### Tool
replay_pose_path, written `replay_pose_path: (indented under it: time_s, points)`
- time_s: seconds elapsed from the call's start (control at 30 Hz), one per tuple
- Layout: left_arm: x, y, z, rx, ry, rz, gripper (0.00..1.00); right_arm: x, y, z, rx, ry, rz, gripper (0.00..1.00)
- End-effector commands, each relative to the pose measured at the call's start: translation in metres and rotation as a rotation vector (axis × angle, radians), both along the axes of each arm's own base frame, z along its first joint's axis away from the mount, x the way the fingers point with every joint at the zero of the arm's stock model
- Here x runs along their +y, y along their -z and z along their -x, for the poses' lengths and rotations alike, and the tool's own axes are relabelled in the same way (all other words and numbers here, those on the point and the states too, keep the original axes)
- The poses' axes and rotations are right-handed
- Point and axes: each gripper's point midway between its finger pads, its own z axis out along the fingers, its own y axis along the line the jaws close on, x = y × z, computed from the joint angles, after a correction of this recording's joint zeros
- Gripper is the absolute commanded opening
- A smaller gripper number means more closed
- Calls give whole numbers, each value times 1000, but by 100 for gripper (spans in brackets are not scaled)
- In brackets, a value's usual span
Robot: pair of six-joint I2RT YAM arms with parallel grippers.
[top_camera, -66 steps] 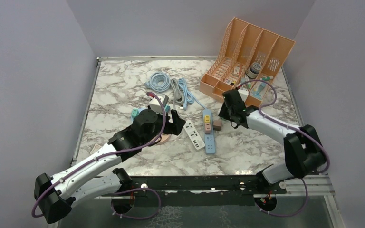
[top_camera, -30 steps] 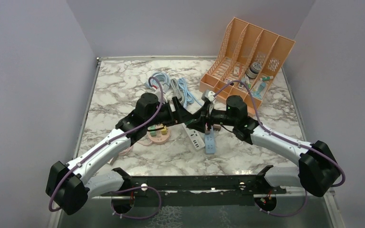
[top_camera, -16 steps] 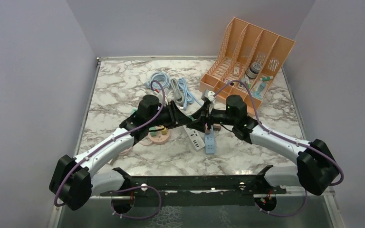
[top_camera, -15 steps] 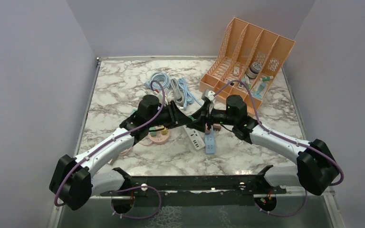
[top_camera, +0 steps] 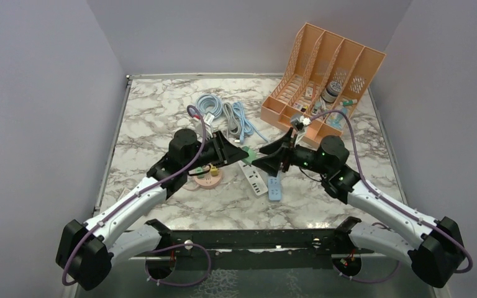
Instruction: Insert the plug
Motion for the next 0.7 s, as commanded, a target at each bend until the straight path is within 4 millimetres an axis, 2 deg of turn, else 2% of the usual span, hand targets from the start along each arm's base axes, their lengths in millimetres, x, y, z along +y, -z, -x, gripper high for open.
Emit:
replay_pose_path:
  time_s: [0.0, 0.1, 0.2, 0.3, 0.47, 0.67]
  points:
    - [4, -36, -2, -129, -31, 105, 5, -11, -7, -4, 301, 161, -162, 72]
    - [5, -55, 3, -145, -24, 172, 5, -11, -20, 6, 378, 126, -263, 71]
    - [6, -71, 9, -152, -17, 222, 5, -9, -42, 18, 390, 48, -347, 70]
    - [7, -85, 12, -153, -21, 263, 5, -4, -57, 20, 411, 4, -378, 68]
    - [8, -107, 17, -139, -12, 334, 5, 5, -65, 17, 496, -36, -426, 64]
    - [10, -121, 21, -133, -15, 386, 5, 12, -70, 11, 545, -61, -465, 56]
